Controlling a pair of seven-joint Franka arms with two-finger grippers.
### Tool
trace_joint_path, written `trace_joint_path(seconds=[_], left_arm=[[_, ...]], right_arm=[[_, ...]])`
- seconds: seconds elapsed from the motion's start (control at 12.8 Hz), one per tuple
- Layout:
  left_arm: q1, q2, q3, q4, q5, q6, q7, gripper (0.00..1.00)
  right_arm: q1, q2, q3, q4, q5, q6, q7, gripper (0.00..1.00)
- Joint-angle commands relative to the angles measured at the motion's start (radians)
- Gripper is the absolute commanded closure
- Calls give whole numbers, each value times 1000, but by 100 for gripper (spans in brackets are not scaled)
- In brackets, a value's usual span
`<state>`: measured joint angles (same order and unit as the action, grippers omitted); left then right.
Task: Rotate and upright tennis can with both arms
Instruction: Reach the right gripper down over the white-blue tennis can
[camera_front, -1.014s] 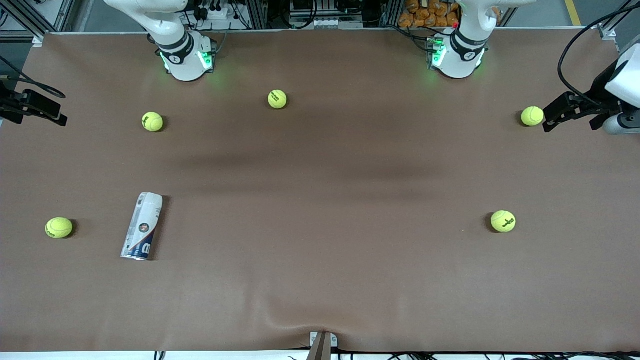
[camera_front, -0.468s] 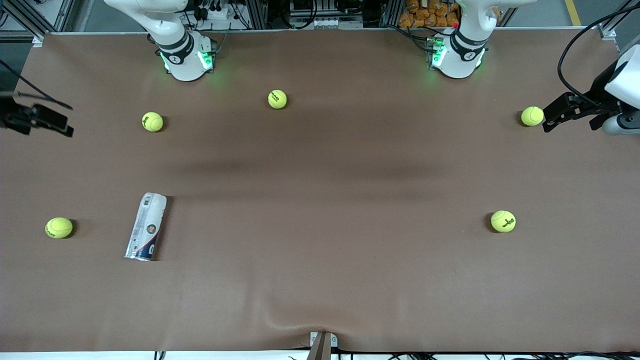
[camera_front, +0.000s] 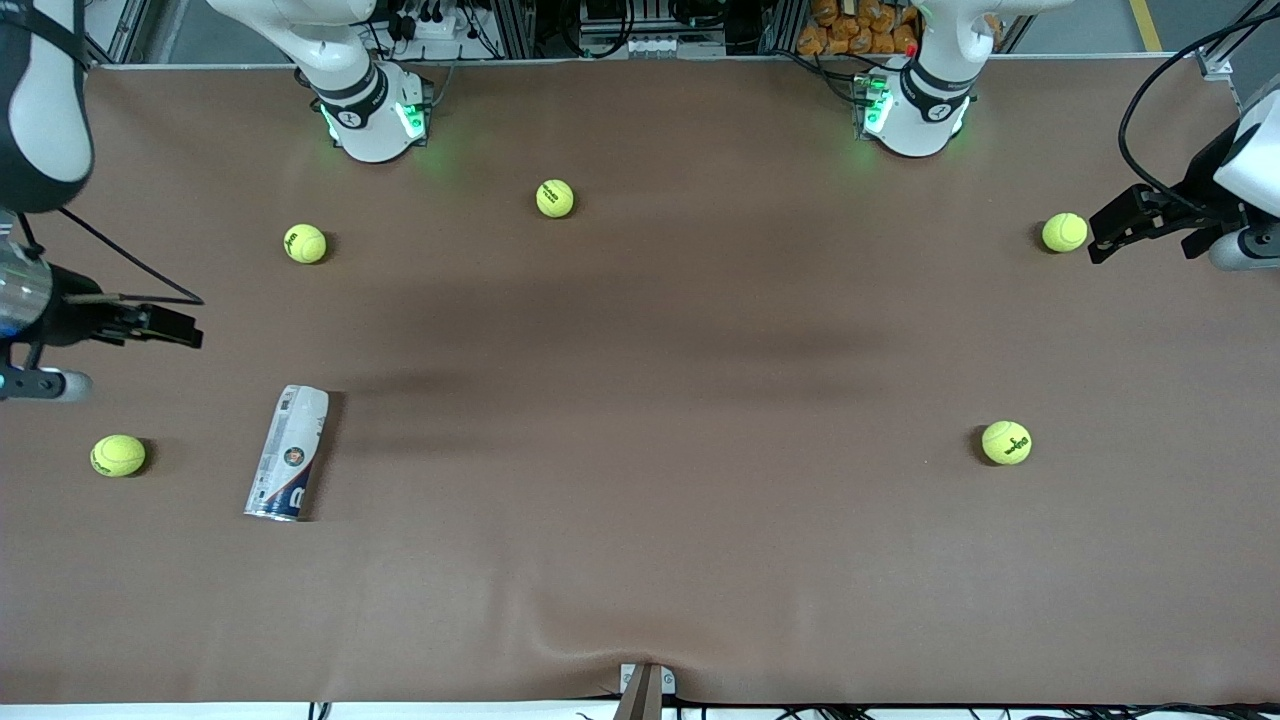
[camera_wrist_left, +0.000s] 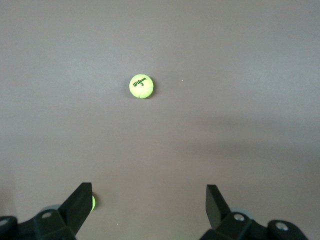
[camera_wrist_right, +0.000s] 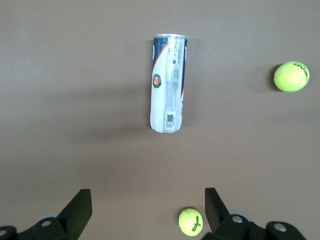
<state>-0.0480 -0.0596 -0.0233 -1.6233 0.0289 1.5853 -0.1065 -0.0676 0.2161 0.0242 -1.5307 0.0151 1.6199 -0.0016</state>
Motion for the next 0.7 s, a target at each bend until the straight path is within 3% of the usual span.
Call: trace_joint_path(seconds=[0.0,0.62], left_arm=[[5,7,3,16,-17,-18,25,0],[13,7,3,17,-17,-24,24,0]], right_arm=[[0,72,3,9,-15,52,-8,0],[-32,363,2,11,-15,300,-44,0]])
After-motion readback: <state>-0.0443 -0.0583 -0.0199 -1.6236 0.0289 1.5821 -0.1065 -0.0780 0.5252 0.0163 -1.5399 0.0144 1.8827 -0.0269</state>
